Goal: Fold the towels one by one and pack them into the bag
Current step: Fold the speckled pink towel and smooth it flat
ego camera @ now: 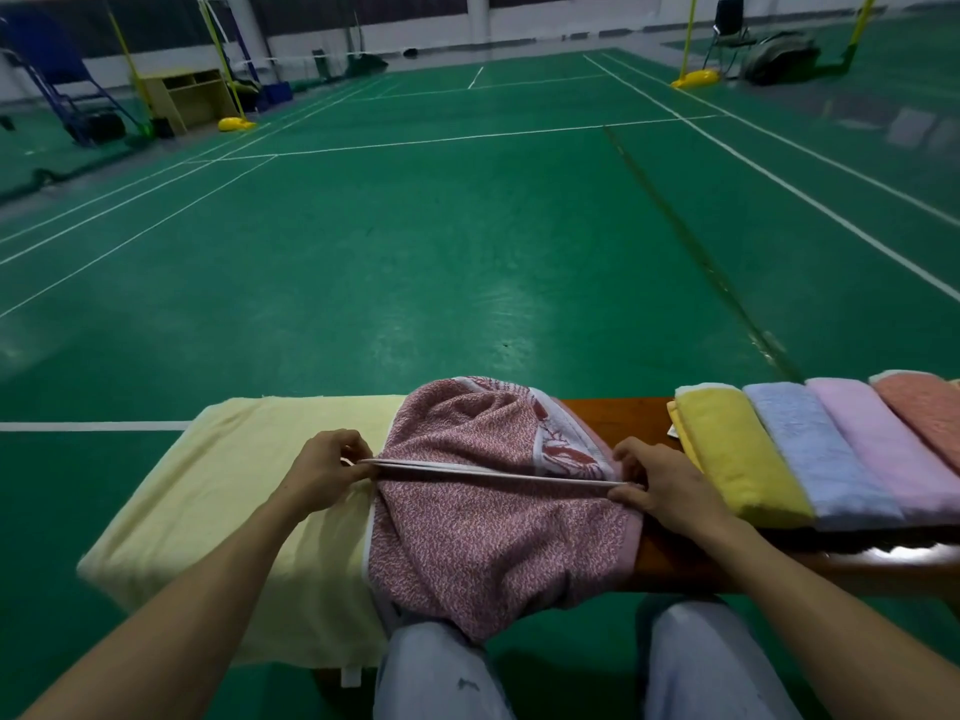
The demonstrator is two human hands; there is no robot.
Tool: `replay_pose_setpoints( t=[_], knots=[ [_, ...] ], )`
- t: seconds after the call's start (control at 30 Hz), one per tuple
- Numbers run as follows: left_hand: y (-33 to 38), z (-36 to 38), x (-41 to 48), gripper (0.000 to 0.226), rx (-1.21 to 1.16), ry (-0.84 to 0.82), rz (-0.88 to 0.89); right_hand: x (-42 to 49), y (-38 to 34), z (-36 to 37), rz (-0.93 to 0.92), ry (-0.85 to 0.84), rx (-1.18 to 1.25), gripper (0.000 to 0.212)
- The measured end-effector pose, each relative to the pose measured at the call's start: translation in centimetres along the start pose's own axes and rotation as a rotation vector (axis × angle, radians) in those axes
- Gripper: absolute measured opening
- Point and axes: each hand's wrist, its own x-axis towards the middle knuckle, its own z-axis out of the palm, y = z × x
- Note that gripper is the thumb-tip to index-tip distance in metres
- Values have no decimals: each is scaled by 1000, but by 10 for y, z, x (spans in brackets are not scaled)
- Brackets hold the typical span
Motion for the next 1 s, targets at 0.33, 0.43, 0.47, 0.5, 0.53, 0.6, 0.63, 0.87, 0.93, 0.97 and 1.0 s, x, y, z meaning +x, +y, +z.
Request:
replay_pose_setpoints(
  t=[0.33, 0.43, 0.47, 0.5, 0.53, 0.6, 0.63, 0.87, 0.93, 0.97, 1.0],
  knots=[
    [-3, 1, 1, 14, -4, 10, -42, -4, 9, -6, -56, -127, 28, 50],
    [-2, 4, 2, 11, -9, 12, -50, -3, 7, -5, -31, -109, 26, 42],
    [-2, 4, 2, 10, -8, 13, -51, -1, 6, -5, -22, -101, 21, 38],
    [-2, 5, 2, 11, -7, 14, -51, 0, 5, -4, -14, -96, 15, 35],
    [-2, 4, 2, 11, -8, 15, -51, 1, 4, -4, -11, -93, 10, 32],
    [-3, 4, 1, 12, -7, 15, -51, 4, 2, -4, -13, -95, -2, 27],
    [-3, 4, 1, 12, -5, 16, -53, 5, 1, -5, -16, -104, -6, 24],
    [-1, 4, -1, 15, -14, 19, -44, 0, -3, 3, -70, -88, -31, 16],
    [1, 3, -1, 13, -8, 26, -30, -4, 1, 3, -130, -59, -36, 20],
    [1, 3, -1, 11, -2, 30, -24, -5, 2, 3, -163, -52, -43, 22],
    [1, 4, -1, 9, 1, 32, -20, -6, 1, 2, -184, -52, -45, 23]
  ],
)
